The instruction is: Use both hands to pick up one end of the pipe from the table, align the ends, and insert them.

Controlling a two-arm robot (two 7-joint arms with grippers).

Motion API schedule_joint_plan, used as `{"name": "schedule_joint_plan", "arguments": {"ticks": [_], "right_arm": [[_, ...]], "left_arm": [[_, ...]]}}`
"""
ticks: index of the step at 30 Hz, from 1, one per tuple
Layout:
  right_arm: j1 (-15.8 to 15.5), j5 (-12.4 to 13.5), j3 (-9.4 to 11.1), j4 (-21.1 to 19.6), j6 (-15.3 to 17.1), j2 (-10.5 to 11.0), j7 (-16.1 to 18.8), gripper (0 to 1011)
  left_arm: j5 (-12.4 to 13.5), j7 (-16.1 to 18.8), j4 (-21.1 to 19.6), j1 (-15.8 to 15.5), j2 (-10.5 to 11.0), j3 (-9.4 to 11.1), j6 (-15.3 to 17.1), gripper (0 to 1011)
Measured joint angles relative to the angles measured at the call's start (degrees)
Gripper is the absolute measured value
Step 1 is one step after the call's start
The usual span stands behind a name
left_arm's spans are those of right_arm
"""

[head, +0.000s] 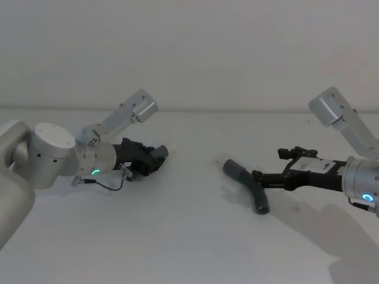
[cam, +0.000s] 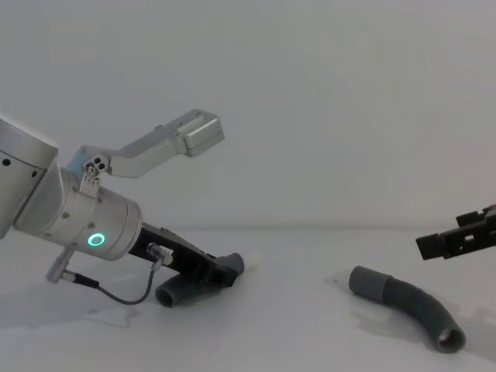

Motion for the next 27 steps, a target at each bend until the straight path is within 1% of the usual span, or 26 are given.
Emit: {"name": "schedule_joint_plan", "arguments": {"ticks": [12, 13, 18, 27], "right_arm": [[2.79, -1.38, -3.18, 3.0, -0.2, -0.79, 0.3, 1000], [2.79, -1.38, -3.18, 3.0, -0.2, -0.79, 0.3, 1000], [3.65, -1.85, -4.45, 4.19, -0.28, -1.24, 0.27, 1000], [4.49, -2.21, -5.84, 5.58, -0.32, -1.89, -0.01, 1000]], "left_arm": [[-0.01, 0.0, 0.0, 0.0, 0.0, 0.01, 0.0, 365], [-0.01, 0.0, 0.0, 0.0, 0.0, 0.0, 0.0, 365], [-0.02, 0.0, 0.0, 0.0, 0.0, 0.0, 0.0, 365], [-0.02, 0.0, 0.0, 0.0, 0.0, 0.0, 0.0, 365]]}}
